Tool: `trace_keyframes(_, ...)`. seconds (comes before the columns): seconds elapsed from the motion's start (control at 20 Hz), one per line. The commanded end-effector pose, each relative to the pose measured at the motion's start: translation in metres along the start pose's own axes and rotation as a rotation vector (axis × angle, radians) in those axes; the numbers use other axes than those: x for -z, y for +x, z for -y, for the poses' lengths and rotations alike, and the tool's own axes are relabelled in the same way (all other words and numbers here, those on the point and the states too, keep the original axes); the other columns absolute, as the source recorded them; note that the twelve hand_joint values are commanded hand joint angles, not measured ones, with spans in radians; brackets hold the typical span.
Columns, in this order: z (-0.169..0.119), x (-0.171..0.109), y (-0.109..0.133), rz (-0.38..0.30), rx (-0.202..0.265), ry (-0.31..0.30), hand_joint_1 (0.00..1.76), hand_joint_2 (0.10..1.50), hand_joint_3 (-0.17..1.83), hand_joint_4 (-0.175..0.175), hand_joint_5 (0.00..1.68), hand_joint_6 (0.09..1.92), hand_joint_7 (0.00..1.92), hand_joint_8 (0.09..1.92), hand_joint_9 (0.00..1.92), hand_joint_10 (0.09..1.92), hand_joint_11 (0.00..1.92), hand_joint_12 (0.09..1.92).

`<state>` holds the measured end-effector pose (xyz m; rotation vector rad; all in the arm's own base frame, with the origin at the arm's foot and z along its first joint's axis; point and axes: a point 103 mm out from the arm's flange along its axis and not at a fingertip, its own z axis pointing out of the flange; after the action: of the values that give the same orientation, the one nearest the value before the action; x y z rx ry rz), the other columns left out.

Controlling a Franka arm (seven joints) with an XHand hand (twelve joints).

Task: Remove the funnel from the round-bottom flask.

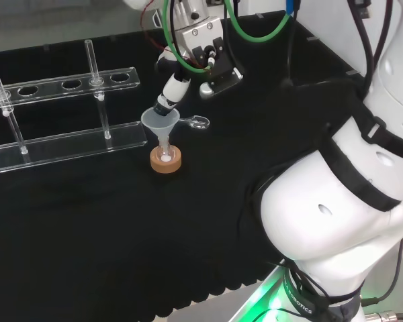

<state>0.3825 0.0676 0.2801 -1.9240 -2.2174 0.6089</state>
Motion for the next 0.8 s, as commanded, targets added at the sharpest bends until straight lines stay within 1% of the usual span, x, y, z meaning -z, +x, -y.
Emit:
trace_keyframes(0.05,-0.012,-0.009,0.014,0.007,0.025,0.042,0.59,0.69,0.25,-0.017,0.15,0.09,0.0,0.42,0.13,0.75,0.22,1.47)
trace_keyframes(0.3,-0.022,-0.016,0.02,0.013,0.046,0.063,0.58,0.69,0.23,-0.016,0.1,0.09,0.0,0.35,0.11,0.77,0.22,1.48)
trace_keyframes(0.6,-0.03,-0.021,0.024,0.013,0.064,0.069,0.57,0.69,0.22,-0.012,0.08,0.09,0.0,0.31,0.08,0.79,0.22,1.49)
trace_keyframes(0.8,-0.037,-0.026,0.028,0.026,0.064,0.079,0.57,0.69,0.22,-0.01,0.06,0.09,0.0,0.29,0.07,0.8,0.21,1.49)
